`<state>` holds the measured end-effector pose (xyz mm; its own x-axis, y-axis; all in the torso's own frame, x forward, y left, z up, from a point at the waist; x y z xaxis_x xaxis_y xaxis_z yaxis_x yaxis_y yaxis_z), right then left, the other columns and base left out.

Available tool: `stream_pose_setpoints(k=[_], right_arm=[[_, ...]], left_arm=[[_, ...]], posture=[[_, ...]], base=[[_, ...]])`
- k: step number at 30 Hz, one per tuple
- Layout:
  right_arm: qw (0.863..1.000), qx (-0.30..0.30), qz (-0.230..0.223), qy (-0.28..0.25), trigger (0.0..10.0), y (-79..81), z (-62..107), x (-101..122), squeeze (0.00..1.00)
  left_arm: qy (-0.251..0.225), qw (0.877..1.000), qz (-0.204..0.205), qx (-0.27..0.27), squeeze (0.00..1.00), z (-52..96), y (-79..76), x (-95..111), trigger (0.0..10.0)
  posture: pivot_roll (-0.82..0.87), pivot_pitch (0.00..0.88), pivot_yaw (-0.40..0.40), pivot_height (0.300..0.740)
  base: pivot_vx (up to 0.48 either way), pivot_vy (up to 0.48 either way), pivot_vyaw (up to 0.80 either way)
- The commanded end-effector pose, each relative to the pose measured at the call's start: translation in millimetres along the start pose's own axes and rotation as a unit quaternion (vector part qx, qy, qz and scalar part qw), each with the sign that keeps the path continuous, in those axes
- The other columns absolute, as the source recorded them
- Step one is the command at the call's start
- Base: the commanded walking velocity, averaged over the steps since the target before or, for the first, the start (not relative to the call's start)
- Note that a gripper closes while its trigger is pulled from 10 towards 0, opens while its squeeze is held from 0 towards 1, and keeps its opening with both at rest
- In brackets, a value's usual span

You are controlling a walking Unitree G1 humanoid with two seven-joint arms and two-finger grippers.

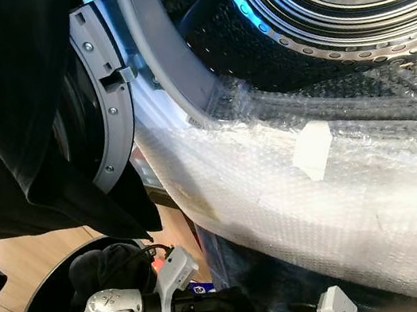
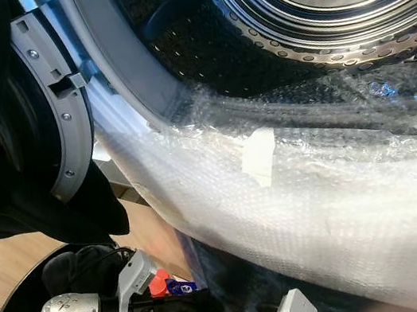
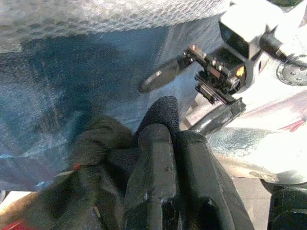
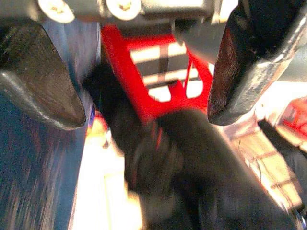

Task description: Clothes washing

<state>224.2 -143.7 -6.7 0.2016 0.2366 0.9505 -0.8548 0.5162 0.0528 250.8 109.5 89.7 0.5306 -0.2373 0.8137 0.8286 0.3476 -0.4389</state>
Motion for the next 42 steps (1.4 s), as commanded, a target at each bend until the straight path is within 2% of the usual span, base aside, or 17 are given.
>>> stream_pose_setpoints(k=[1, 9, 17, 19, 23, 25, 30, 34, 39, 42], right_arm=[[1.000, 0.015, 0.007, -0.009, 10.0, 4.2, -5.1, 7, 0.00], [0.998, 0.038, 0.015, -0.041, 10.0, 12.6, -15.0, 28, 0.00], [0.998, 0.053, 0.016, -0.030, 10.0, 17.2, -12.9, 30, 0.00], [0.993, 0.099, 0.049, -0.030, 10.0, 24.9, -24.9, 44, 0.00], [0.995, 0.082, 0.055, -0.022, 10.0, 20.4, -32.5, 44, 0.00], [0.994, 0.088, 0.045, -0.054, 10.0, 22.8, -38.7, 58, 0.00], [0.990, 0.121, 0.069, -0.018, 10.0, 32.8, -44.3, 51, 0.00], [0.988, 0.130, 0.080, 0.011, 10.0, 34.4, -44.3, 42, 0.00], [0.993, 0.100, 0.063, -0.011, 10.0, 22.0, -41.3, 48, 0.00], [0.992, 0.103, 0.067, -0.003, 10.0, 20.9, -40.3, 47, 0.00]], left_arm=[[0.007, 1.000, -0.003, 0.002, 0.00, 1.9, 1.6, 0, 0.0], [-0.005, 1.000, -0.010, 0.000, 0.00, -9.0, 1.5, 6, 0.0], [-0.016, 1.000, -0.011, -0.007, 0.00, -16.0, -0.8, 11, 0.0], [-0.012, 1.000, -0.008, -0.023, 0.00, -19.4, -8.7, 7, 0.0], [-0.013, 1.000, -0.007, -0.025, 0.00, -21.2, -10.5, 6, 0.0], [-0.013, 1.000, -0.008, -0.027, 0.00, -20.8, -12.1, 5, 0.0], [-0.016, 1.000, -0.009, -0.021, 0.00, -17.9, -11.3, 6, 0.0], [-0.018, 1.000, -0.011, -0.019, 0.00, -17.4, -10.2, 8, 0.0], [-0.019, 1.000, -0.011, -0.021, 0.00, -17.4, -11.5, 7, 0.0], [-0.020, 1.000, -0.010, -0.022, 0.00, -18.0, -12.1, 6, 0.0]], posture=[[-0.03, 0.000, 0.162, 0.740], [-0.02, 0.000, 0.162, 0.740], [-0.03, 0.000, 0.160, 0.740], [-0.04, 0.000, 0.159, 0.740], [-0.02, 0.000, 0.152, 0.740], [-0.02, 0.000, 0.152, 0.740], [-0.02, 0.000, 0.148, 0.740], [-0.02, 0.000, 0.148, 0.740], [-0.02, 0.000, 0.149, 0.740], [-0.03, 0.000, 0.149, 0.740]], base=[[0.000, 0.000, 0.00], [0.000, 0.000, 0.00], [0.000, 0.000, 0.00], [0.000, 0.000, 0.00], [0.000, 0.000, 0.00], [0.000, 0.000, 0.00], [0.000, 0.000, 0.00], [0.000, 0.000, 0.00], [0.000, 0.000, 0.00], [0.000, 0.000, 0.00]])
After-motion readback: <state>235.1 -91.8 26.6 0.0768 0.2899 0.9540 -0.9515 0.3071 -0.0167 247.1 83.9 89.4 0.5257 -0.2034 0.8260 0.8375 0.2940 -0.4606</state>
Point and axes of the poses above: a point about 5 cm out from each wrist's last joint towards the gripper, its own z axis pointing back from the gripper into the wrist, its own x axis along the axis of the wrist's last joint, y = z × x, the point moved 2 cm from there along -z, pointing out of the wrist towards the gripper, and after that the axes turned 9 degrees about z, right-handed, at the moved point
